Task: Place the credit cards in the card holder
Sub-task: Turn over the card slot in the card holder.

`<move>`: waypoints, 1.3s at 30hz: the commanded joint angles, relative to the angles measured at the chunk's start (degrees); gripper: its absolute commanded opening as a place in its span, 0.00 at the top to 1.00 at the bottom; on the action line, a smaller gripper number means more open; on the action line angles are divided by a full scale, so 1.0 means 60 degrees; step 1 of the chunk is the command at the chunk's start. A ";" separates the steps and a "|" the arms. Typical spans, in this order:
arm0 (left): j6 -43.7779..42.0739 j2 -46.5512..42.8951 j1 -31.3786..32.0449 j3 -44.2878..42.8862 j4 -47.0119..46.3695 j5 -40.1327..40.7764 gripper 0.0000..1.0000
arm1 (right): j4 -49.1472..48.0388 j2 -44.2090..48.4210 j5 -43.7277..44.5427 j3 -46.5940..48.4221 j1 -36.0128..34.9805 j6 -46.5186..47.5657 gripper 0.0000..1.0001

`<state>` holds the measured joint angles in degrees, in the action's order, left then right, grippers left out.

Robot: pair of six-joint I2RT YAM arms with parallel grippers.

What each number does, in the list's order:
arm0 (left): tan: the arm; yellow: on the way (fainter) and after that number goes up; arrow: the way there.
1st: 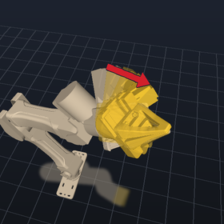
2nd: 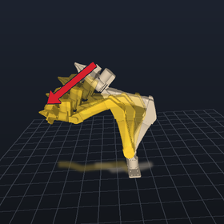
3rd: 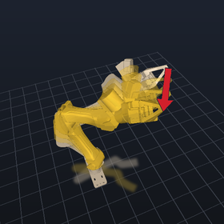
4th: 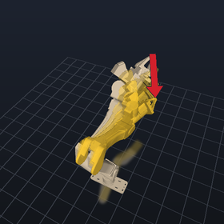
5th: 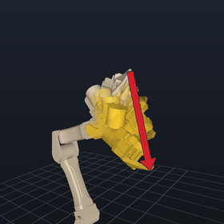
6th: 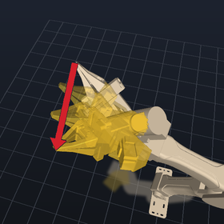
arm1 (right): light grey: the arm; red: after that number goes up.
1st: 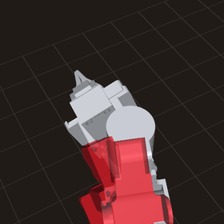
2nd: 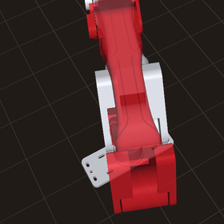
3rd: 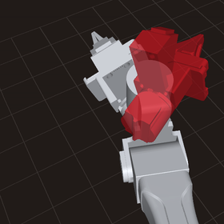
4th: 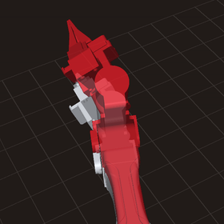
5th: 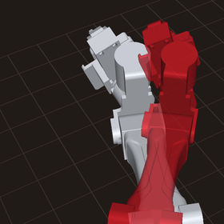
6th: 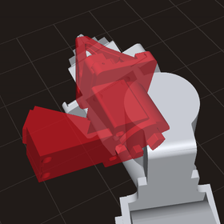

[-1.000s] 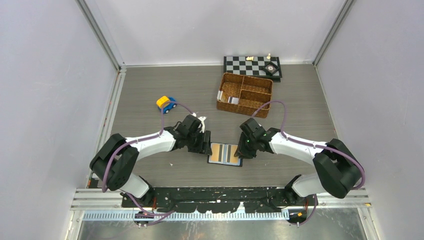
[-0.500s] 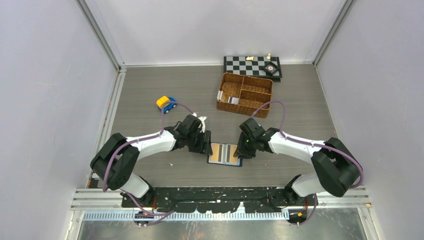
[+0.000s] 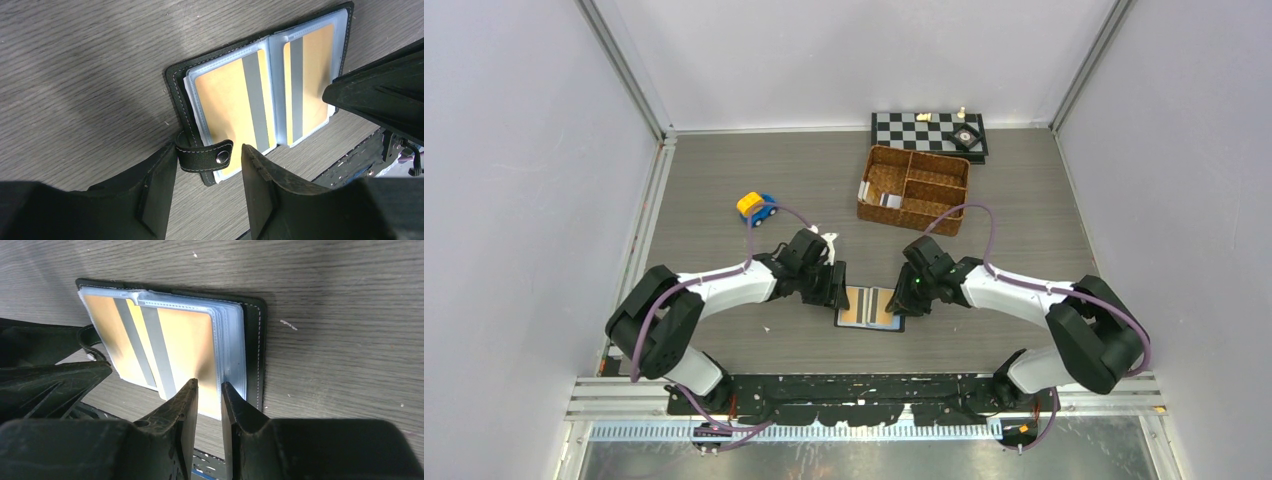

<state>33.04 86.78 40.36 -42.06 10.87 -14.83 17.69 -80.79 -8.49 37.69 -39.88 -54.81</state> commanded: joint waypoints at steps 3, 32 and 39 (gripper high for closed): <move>0.0062 0.0236 -0.0017 -0.0037 -0.0240 -0.0136 0.48 | -0.0165 0.0662 0.0009 0.0166 0.0009 -0.0248 0.73; 0.0105 0.0291 -0.0017 0.0032 -0.0312 -0.0165 0.49 | -0.0218 0.0616 -0.0275 0.0687 -0.0291 -0.0011 0.76; 0.0120 0.0297 -0.0014 0.0039 -0.0341 -0.0150 0.49 | 0.1195 0.0495 0.1059 0.0918 -0.0338 0.0107 0.76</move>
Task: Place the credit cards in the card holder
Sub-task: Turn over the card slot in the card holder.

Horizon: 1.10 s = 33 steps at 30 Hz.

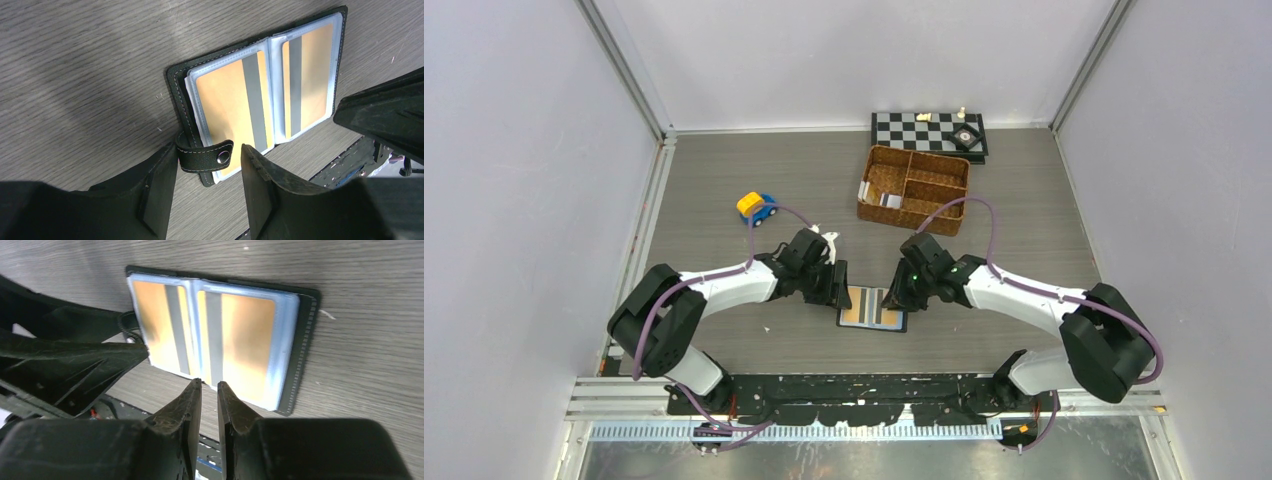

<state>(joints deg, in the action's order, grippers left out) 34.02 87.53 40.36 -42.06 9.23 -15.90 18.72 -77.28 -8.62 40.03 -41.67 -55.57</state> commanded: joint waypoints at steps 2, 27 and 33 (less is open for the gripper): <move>-0.0045 0.0170 -0.0017 0.0036 -0.0058 0.0028 0.49 | 0.1493 -0.0191 0.1390 0.0599 -0.0039 0.0366 0.76; -0.0040 0.0202 -0.0014 0.0024 0.0035 0.0116 0.52 | 0.0673 -0.0796 0.1137 0.0007 0.0123 0.0353 0.75; -0.0034 0.0216 -0.0017 0.0009 0.0032 0.0109 0.52 | 0.0154 -0.0914 0.0770 -0.0163 0.0126 0.0159 0.75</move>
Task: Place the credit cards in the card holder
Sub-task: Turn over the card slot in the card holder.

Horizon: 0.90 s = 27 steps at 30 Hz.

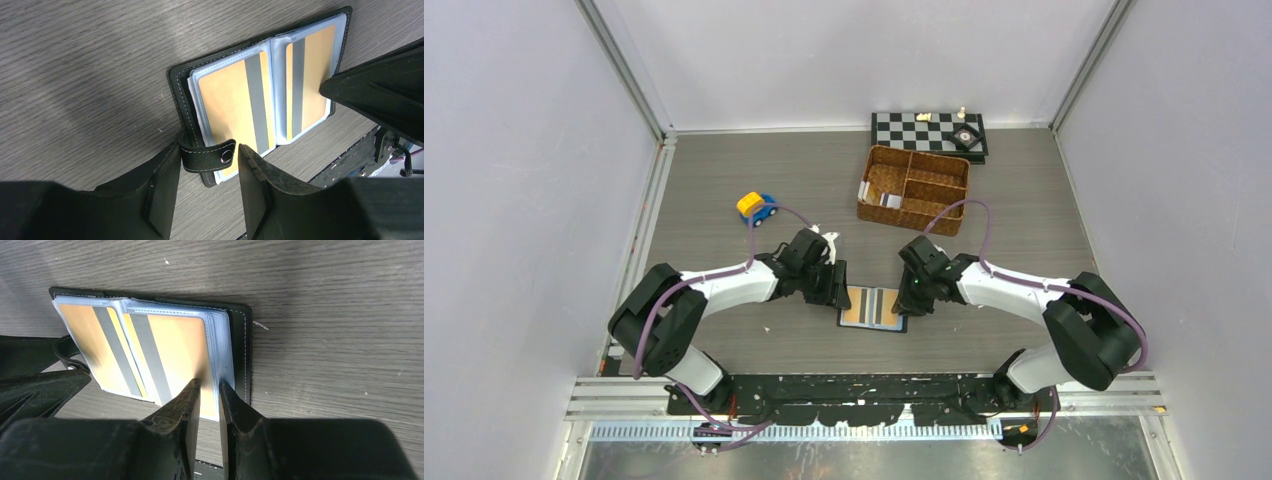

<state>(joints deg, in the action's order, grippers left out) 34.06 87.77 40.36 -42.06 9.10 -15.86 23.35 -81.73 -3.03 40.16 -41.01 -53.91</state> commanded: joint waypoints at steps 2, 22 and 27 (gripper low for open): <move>-0.0050 0.0169 -0.0017 0.0009 0.0051 0.0094 0.52 | -0.0681 -0.0044 -0.0213 -0.0156 0.0013 -0.0208 0.75; -0.0077 0.0231 -0.0017 -0.0028 0.0027 0.0050 0.53 | -0.2232 0.0579 -0.0853 -0.0661 0.0036 -0.0768 0.76; -0.0069 0.0247 -0.0010 -0.0014 0.0022 0.0051 0.53 | -0.2618 0.0878 -0.0971 -0.0909 0.0026 -0.0975 0.76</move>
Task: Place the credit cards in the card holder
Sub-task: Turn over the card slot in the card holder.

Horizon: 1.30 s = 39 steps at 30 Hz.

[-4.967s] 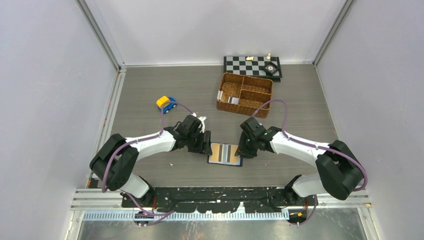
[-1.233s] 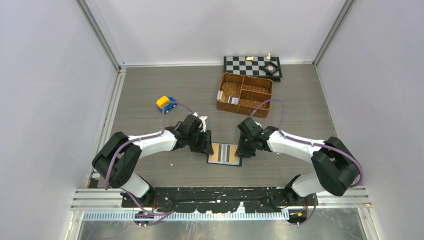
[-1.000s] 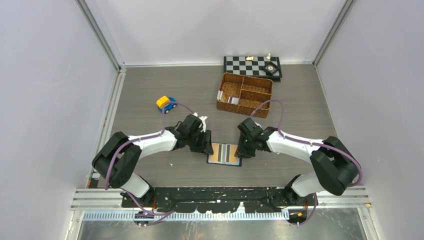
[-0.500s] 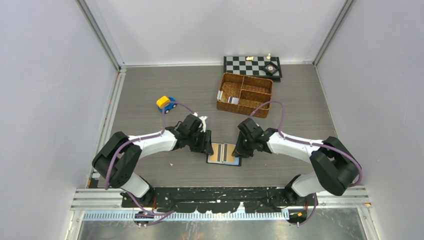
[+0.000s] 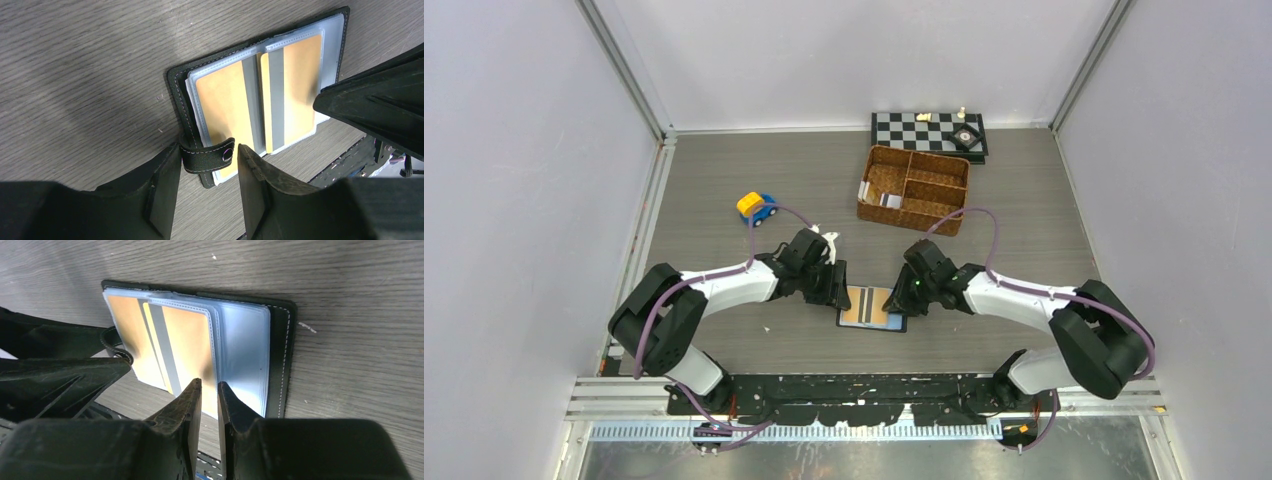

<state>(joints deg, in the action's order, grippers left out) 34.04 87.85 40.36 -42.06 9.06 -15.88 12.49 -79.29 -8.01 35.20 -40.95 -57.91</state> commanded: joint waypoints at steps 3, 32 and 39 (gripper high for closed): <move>-0.0063 0.0238 -0.0017 -0.0021 0.0030 0.0057 0.53 | -0.0947 0.0653 -0.0233 -0.0155 0.0027 -0.0361 0.77; -0.0102 -0.0327 -0.0139 0.0128 0.0258 0.0498 0.52 | 0.0946 -0.0288 0.0980 0.1942 -0.0918 0.1011 0.72; -0.0231 -0.1199 -0.0522 0.0501 0.0695 0.0843 0.47 | 0.0646 -0.1078 0.0796 0.2471 -0.1280 0.1065 0.71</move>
<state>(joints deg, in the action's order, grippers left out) 33.98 84.93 38.76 -40.45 10.46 -13.58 16.78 -83.68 -4.45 47.11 -47.55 -52.77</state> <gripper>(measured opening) 0.519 0.288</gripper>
